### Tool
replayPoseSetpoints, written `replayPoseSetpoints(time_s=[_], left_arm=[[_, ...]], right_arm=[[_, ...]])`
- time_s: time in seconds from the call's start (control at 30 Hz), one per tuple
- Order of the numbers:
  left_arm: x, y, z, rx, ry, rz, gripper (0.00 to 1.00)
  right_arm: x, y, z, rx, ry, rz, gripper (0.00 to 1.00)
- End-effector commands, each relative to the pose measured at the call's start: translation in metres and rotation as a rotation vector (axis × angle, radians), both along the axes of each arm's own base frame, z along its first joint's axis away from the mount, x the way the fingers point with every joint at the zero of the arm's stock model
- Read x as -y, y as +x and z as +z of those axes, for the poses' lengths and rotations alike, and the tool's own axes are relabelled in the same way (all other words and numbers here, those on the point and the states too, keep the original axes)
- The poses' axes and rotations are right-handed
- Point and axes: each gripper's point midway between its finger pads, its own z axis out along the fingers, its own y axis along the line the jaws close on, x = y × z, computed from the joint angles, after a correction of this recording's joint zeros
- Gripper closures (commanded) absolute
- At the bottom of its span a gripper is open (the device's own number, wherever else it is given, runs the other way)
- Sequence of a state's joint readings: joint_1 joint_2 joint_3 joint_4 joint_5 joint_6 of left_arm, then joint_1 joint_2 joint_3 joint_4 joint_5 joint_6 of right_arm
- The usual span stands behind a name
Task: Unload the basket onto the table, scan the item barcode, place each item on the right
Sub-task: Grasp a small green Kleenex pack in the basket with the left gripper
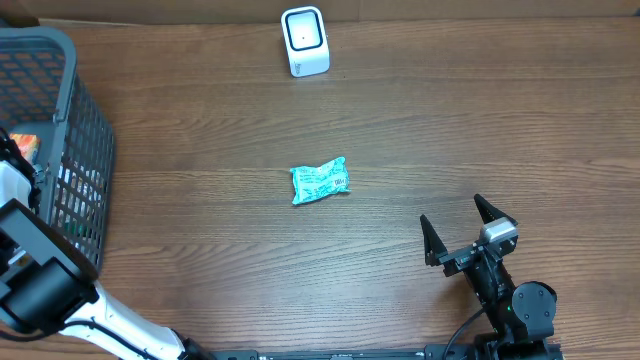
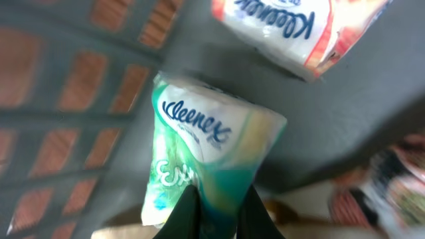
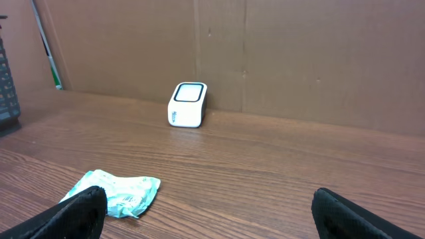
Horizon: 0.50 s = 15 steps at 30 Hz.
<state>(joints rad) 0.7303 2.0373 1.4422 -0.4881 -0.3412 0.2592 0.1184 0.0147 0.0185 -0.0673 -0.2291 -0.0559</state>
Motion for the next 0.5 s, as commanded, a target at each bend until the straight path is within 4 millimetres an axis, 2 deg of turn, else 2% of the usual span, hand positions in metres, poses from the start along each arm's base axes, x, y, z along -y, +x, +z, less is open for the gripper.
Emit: replayPoseSetpoints(time_s=[0.0,0.17,0.23,0.27,0.37,0.47], left_arm=[[-0.001,0.002,0.084,0.186,0.103,0.069,0.96],[0.017,-0.005,0.187,0.362,0.238,0.051,0.96],[0.029,-0.009,0.226,0.462,0.283,0.061,0.96],[0.044,-0.008,0.255,0.551,0.294,0.035,0.96],[0.067,-0.008,0.289,0.664,0.292,-0.008,0.96],[0.071,-0.011,0.298,0.702,0.293,0.001,0.96]], right_arm=[[0.0,0.0,-0.001,0.008,0.003,-0.001,0.0],[0.0,0.0,-0.001,0.008,0.003,-0.001,0.0],[0.0,0.0,-0.001,0.008,0.003,-0.001,0.0],[0.0,0.0,-0.001,0.008,0.003,-0.001,0.0],[0.0,0.0,-0.001,0.008,0.003,-0.001,0.0],[0.0,0.0,-0.001,0.008,0.003,-0.001,0.0]])
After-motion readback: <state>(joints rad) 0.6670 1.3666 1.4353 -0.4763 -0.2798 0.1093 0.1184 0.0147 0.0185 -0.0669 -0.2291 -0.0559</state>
